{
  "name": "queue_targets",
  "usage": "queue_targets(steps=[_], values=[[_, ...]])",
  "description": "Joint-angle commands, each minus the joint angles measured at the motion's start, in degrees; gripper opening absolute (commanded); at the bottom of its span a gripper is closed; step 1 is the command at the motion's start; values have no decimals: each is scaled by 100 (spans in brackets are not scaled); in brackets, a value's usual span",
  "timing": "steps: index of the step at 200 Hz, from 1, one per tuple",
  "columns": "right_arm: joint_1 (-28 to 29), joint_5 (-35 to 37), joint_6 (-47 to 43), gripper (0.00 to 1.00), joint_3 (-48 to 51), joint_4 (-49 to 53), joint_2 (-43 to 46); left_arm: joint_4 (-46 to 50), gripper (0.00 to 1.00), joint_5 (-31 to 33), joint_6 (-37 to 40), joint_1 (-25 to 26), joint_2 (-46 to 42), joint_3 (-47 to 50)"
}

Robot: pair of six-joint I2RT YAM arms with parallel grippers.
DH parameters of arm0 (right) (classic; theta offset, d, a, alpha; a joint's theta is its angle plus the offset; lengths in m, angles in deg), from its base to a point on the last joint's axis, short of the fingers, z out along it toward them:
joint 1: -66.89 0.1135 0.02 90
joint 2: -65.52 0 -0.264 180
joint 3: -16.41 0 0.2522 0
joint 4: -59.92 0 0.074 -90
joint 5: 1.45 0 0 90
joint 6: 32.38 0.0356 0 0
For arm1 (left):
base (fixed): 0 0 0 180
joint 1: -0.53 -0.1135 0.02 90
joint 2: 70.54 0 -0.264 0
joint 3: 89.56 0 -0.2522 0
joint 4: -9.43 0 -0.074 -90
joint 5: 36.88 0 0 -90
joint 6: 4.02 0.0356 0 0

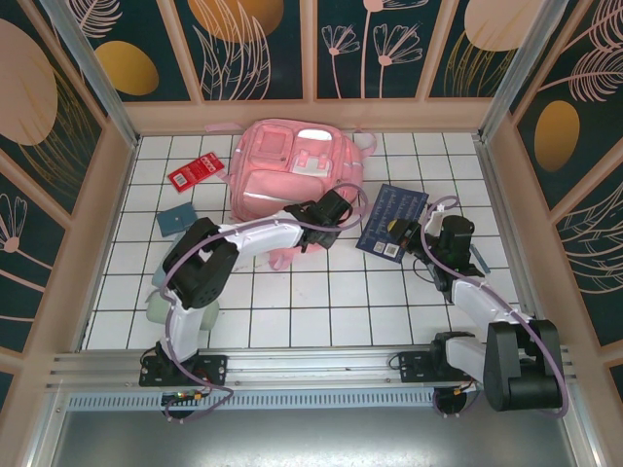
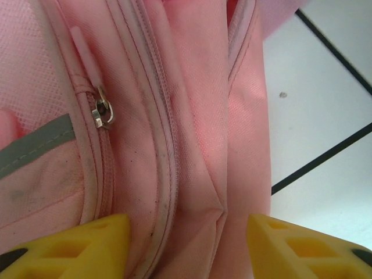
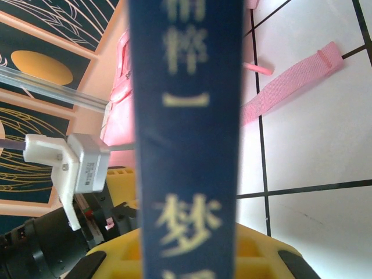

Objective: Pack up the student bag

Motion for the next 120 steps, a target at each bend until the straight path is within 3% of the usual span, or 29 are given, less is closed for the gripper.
queue_targets(steps=[1, 15, 48, 120], values=[[-22, -94, -79, 0, 52, -225, 172, 307, 54, 503, 228, -28, 307, -345], [-29, -104, -81, 0, 62, -214, 211, 361, 43, 574, 248, -34, 425, -485], [-33, -114, -82, 0, 104, -192, 332, 379, 0, 659, 195, -30, 333, -699], [-47, -360, 157, 0, 207, -473, 482, 757, 0, 130, -449, -19, -90, -1890]])
